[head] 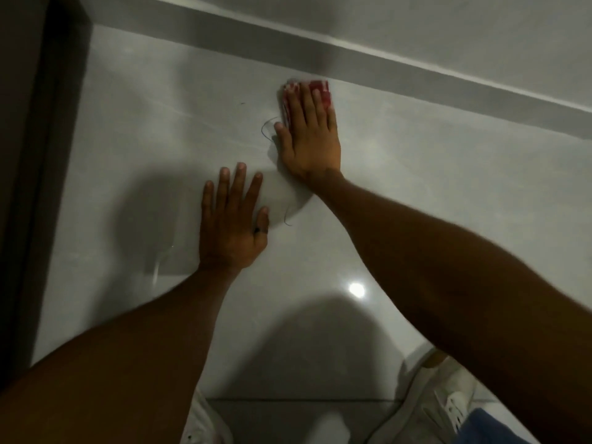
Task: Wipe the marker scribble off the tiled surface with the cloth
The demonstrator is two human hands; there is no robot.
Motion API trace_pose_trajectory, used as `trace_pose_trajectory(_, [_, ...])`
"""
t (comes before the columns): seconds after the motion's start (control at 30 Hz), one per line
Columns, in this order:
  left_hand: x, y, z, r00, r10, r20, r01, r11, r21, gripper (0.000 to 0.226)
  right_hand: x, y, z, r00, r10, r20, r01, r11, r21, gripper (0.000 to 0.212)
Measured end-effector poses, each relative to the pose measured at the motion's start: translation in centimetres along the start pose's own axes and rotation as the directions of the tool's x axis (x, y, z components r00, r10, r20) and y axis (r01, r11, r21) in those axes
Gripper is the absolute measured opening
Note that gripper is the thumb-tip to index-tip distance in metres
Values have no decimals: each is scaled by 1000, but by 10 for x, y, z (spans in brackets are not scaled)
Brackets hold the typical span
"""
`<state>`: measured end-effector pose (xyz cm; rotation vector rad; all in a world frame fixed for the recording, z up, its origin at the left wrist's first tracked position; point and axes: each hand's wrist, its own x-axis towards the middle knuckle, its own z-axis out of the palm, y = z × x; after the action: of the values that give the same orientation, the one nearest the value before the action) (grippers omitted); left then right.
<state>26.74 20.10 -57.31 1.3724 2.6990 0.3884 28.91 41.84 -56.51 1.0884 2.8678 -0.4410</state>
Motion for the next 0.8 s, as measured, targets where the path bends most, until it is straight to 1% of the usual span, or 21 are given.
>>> trace_pose_trajectory(0.1, [2, 0, 2, 1000, -13, 8, 13, 1000, -8, 66, -74, -7, 12, 999, -42, -2, 42, 999, 0, 70])
trace_pose_trajectory(0.2, [0, -1, 3, 1000, -13, 8, 14, 999, -41, 67, -183, -12, 35, 996, -89, 13, 89, 996, 3, 71])
trace_pose_trajectory(0.27, [0, -2, 4, 1000, -1, -17, 0, 999, -39, 65, -231, -14, 48, 997, -76, 23, 76, 997, -9, 73])
trace_pose_trajectory(0.3, [0, -2, 4, 1000, 4, -28, -6, 999, -42, 64, -240, -13, 50, 997, -72, 24, 72, 997, -23, 73])
trace_pose_trajectory(0.37, [0, -1, 4, 999, 4, -35, -6, 999, -47, 63, -234, -10, 50, 994, -108, 14, 109, 994, -31, 71])
trace_pose_trajectory(0.47, [1, -1, 4, 1000, -4, -12, 3, 999, -44, 63, -194, -6, 44, 984, -178, -2, 178, 984, -25, 66])
trace_pose_trajectory(0.57, [2, 0, 3, 1000, -13, 5, 13, 1000, -9, 64, -133, -12, 31, 987, -162, 4, 162, 986, -24, 67])
trace_pose_trajectory(0.67, [2, 0, -1, 1000, -17, 12, 17, 1000, 13, 64, -57, -19, 16, 983, -179, -36, 178, 984, -26, 65])
trace_pose_trajectory(0.7, [3, 1, -2, 1000, -16, 25, 16, 1000, 16, 65, -35, -22, 12, 987, -156, -33, 155, 988, -17, 65])
trace_pose_trajectory(0.77, [4, 1, -2, 998, -22, 64, 20, 999, 32, 67, -11, -36, 8, 999, -52, -11, 52, 998, 17, 68])
trace_pose_trajectory(0.8, [4, 0, -1, 997, -25, 73, 23, 999, 34, 67, -10, -44, 7, 999, -45, -4, 45, 998, 35, 69])
